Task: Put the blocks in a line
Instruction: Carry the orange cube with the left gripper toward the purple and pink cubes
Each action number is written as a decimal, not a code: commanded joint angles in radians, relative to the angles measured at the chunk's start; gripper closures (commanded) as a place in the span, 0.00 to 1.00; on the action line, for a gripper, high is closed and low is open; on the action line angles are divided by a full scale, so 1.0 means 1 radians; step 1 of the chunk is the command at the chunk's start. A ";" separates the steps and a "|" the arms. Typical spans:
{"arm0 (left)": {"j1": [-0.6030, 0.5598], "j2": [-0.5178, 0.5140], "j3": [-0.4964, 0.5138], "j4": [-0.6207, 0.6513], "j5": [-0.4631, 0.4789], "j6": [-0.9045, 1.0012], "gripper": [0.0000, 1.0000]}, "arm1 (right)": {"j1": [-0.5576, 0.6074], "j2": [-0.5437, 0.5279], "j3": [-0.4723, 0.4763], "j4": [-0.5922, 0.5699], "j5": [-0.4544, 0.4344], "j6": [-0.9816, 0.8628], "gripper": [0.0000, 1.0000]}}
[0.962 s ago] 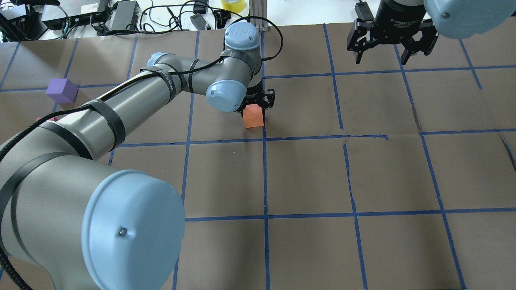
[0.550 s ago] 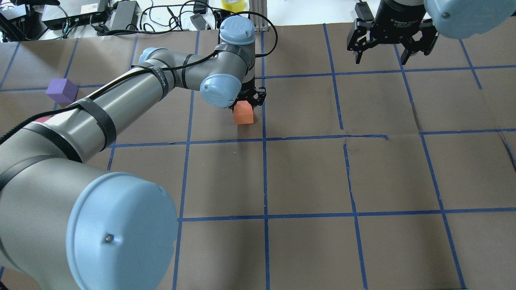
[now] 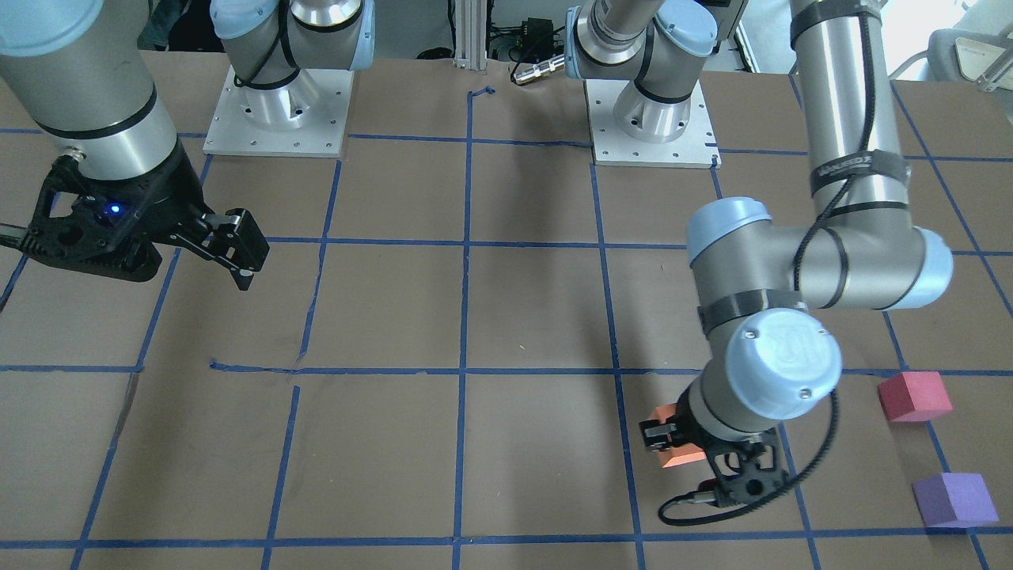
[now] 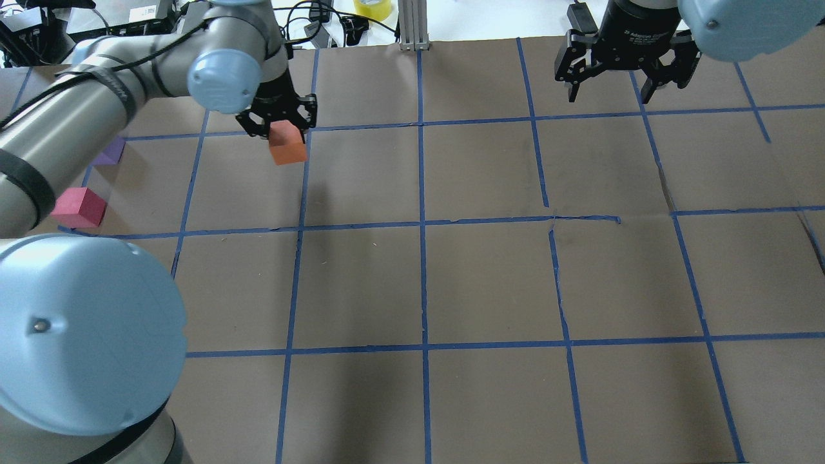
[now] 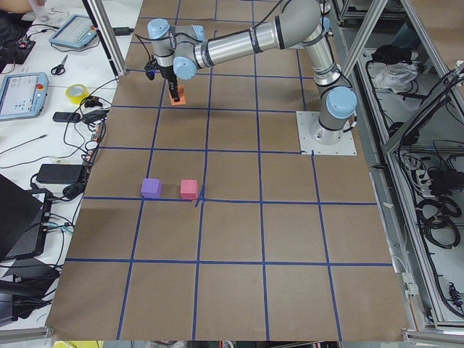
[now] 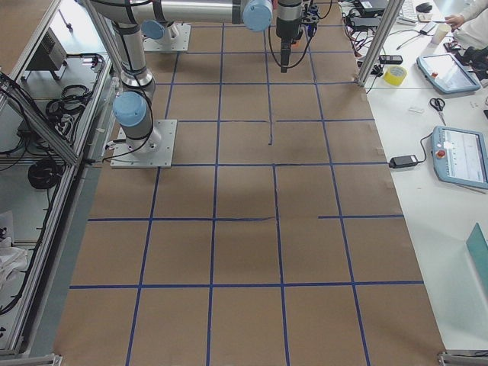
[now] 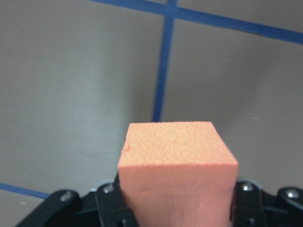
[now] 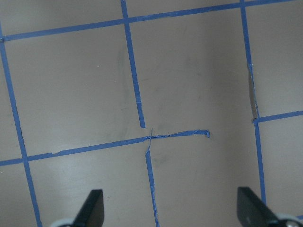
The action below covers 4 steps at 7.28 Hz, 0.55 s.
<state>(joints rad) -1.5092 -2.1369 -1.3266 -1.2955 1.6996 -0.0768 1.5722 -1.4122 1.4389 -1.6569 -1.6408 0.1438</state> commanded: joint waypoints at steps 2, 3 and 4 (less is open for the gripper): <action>0.274 0.022 0.021 0.051 0.066 0.369 1.00 | 0.000 -0.001 0.000 0.000 -0.001 -0.003 0.00; 0.305 0.017 0.027 0.088 0.077 0.434 1.00 | 0.002 -0.001 0.000 0.000 -0.001 -0.003 0.00; 0.373 0.012 0.032 0.090 0.072 0.484 1.00 | 0.002 -0.001 0.000 0.000 -0.001 -0.003 0.00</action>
<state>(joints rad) -1.2126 -2.1190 -1.3013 -1.2247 1.7711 0.3309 1.5731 -1.4128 1.4389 -1.6567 -1.6414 0.1412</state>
